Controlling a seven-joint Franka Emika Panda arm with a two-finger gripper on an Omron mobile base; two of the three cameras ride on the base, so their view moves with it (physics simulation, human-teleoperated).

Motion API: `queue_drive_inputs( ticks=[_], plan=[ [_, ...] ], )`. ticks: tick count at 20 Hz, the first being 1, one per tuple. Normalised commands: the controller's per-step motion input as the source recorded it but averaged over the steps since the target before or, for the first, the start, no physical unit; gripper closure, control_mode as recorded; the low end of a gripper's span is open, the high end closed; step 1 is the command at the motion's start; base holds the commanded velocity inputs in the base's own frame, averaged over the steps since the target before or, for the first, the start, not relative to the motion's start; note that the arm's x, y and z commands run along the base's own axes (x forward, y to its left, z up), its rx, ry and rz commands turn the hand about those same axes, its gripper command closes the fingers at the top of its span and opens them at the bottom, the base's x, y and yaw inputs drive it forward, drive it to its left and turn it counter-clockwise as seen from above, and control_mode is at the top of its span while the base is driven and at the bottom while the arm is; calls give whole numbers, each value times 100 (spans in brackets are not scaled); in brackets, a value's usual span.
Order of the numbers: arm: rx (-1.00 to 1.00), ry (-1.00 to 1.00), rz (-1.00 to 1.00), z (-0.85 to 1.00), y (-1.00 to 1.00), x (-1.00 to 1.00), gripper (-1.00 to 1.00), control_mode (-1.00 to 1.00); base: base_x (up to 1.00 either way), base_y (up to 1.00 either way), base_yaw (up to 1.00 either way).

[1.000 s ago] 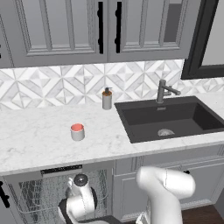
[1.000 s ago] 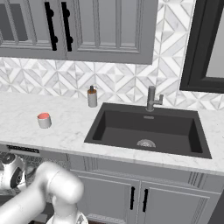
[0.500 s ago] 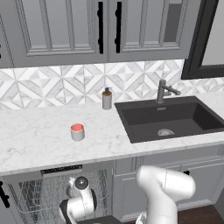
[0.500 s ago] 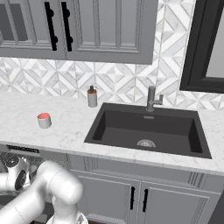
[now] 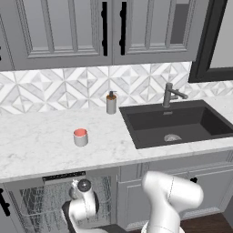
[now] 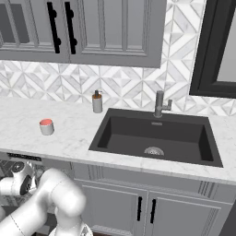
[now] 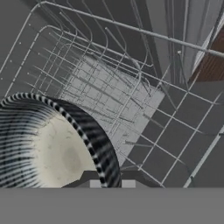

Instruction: Pick up the cup and bowl from the counter, place them in the dishwasher, and close the dishwasher door.

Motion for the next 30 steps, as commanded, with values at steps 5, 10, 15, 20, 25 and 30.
queue_drive_inputs(
  ticks=[5,10,15,20,25,30],
  plan=[
    [0,2,0,-52,9,14,100,-100,0,0,0],
    [-1,1,0,-39,15,0,-100,-100,0,0,0],
    [0,6,0,-25,4,-30,-100,-100,0,0,0],
    [-4,49,2,-8,11,-98,-100,-100,0,0,0],
    [-3,13,3,33,13,-100,-100,-100,0,0,0],
    [-3,-17,3,99,6,-100,-100,-100,0,0,0]
  ],
)
